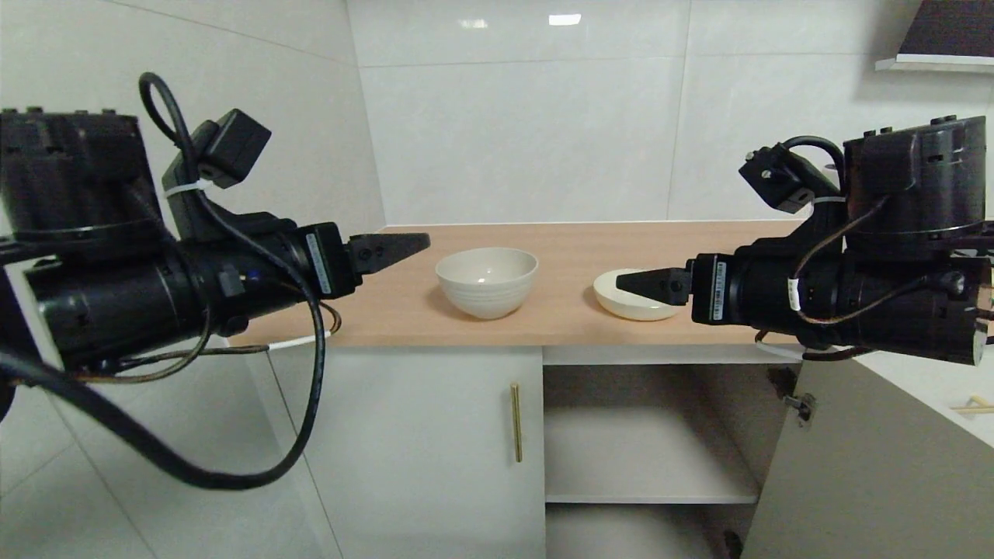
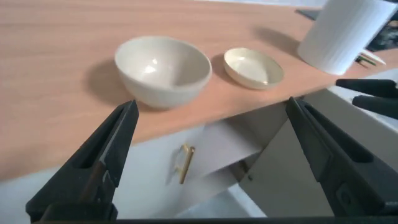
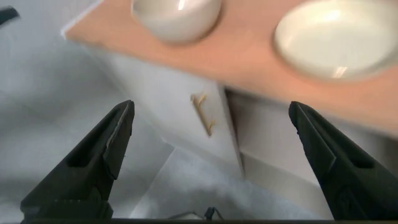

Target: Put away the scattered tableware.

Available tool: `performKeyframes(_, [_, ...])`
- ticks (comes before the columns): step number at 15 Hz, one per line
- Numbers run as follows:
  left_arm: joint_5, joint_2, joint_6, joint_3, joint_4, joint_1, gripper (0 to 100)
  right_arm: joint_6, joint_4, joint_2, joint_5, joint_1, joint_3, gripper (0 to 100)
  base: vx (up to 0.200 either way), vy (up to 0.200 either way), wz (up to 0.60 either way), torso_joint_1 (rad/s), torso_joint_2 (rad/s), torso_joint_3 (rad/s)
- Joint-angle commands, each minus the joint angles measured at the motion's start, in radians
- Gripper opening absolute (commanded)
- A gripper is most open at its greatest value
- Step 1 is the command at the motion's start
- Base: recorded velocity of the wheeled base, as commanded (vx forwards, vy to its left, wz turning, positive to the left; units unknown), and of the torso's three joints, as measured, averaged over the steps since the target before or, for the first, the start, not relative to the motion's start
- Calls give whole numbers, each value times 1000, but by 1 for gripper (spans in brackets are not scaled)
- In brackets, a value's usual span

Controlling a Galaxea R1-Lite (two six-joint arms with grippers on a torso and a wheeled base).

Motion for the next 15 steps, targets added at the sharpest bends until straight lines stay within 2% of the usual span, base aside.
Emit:
performKeyframes(1, [1, 107, -3, -118, 103, 7, 100, 0, -1, 41, 1, -28, -21, 100, 0, 0, 0, 188, -466, -281])
performKeyframes(3, [15, 152, -4, -119, 110, 7, 100, -2, -1, 75, 1, -56, -51, 100, 0, 0, 0, 190, -476, -281])
performKeyframes(4, [39, 166, -15, -147, 114, 9, 100, -2, -3, 99, 1, -68, -75, 100, 0, 0, 0, 193, -481, -286])
performKeyframes(5, [45, 185, -46, -173, 126, 9, 100, -2, -6, 135, -9, -85, -95, 100, 0, 0, 0, 173, -393, -227])
performKeyframes(6, [45, 196, -95, -210, 171, 9, 100, 0, -8, 165, -15, -100, -113, 100, 0, 0, 0, 95, -232, -119])
performKeyframes(7, [45, 202, -115, -227, 200, 9, 100, -2, -8, 175, -19, -105, -121, 100, 0, 0, 0, 56, -134, -76])
performKeyframes(8, [62, 235, -204, -324, 350, 9, 100, 3, 25, 238, -76, -125, -199, 100, 0, 0, 0, 36, -76, -46])
performKeyframes(10, [105, 299, -282, -400, 438, 9, 100, 27, 173, 310, -165, -131, -319, 100, 0, 0, 0, 0, 0, 0])
performKeyframes(11, [139, 353, -302, -416, 439, 9, 100, 89, 259, 340, -177, -132, -383, 100, 0, 0, 0, 0, 0, 0])
performKeyframes(12, [185, 409, -302, -431, 439, 9, 100, 130, 307, 371, -190, -143, -433, 100, 0, 0, 0, 0, 0, 0])
performKeyframes(13, [205, 429, -302, -439, 439, 9, 100, 135, 315, 379, -199, -151, -443, 100, 0, 0, 0, 0, 0, 0])
performKeyframes(14, [294, 514, -302, -471, 438, 2, 100, 138, 315, 405, -231, -174, -457, 100, 0, 0, 0, 0, 0, 0])
performKeyframes(15, [328, 552, -304, -491, 438, -2, 100, 138, 313, 409, -232, -181, -457, 100, 0, 0, 0, 0, 0, 0])
